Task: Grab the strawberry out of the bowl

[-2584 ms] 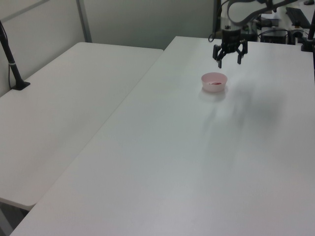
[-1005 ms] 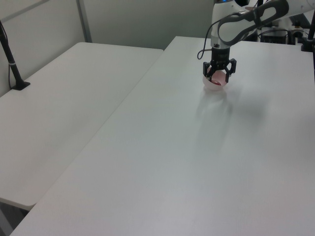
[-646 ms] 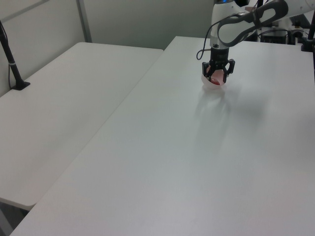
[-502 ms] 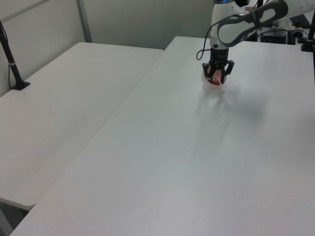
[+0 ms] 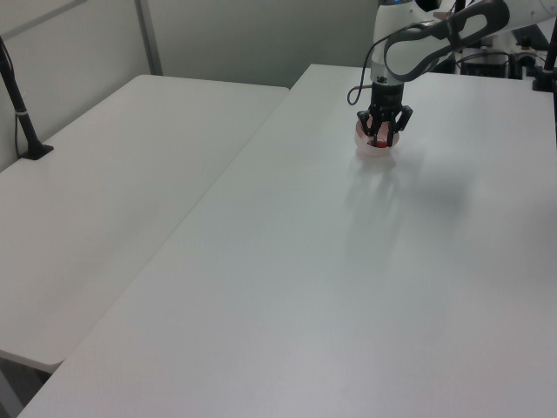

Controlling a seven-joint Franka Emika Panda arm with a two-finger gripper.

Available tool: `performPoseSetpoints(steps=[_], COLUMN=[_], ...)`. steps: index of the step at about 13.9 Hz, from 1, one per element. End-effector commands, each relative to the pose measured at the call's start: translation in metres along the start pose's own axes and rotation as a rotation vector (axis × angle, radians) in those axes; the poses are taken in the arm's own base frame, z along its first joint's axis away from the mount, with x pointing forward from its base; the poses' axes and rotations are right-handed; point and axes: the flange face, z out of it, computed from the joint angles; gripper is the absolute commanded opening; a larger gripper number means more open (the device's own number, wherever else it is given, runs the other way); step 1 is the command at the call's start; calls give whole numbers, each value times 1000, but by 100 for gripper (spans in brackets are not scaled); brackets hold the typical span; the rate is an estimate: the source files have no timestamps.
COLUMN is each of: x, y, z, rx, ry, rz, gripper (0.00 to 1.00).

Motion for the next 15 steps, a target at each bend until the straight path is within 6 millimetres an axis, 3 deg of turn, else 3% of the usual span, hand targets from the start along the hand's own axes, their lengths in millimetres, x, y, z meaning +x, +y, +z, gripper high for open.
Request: performPoseSetpoints(steps=[1, 5, 10, 13, 15], x=[-4, -5, -21, -9, 4], y=[-2, -3, -4, 5, 5], z=[-21, -43, -67, -55, -49], rx=[20, 44, 23, 12, 35], ry=[29, 52, 10, 17, 90], rz=[-32, -35, -97, -86, -147], gripper=[40, 39, 36, 46, 58])
